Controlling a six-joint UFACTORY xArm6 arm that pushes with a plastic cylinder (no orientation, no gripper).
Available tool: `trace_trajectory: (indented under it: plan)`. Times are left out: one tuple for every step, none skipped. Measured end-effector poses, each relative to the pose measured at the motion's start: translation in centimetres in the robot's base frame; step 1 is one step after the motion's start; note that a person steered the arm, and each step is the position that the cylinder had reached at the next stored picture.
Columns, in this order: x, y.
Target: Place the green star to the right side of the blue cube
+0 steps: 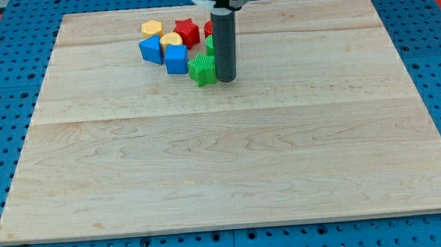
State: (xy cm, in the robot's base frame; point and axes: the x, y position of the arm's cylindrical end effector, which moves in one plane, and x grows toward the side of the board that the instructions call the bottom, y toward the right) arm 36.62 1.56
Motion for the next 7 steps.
trace_trajectory:
  plan:
    - [-0.5,2.6]
    - [2.9,4.0]
    - [2.9,-2.4]
    - [0.7,-3.5]
    - [-0.8,-1.7]
    - [-1.1,-1.3]
    - [-1.1,-1.3]
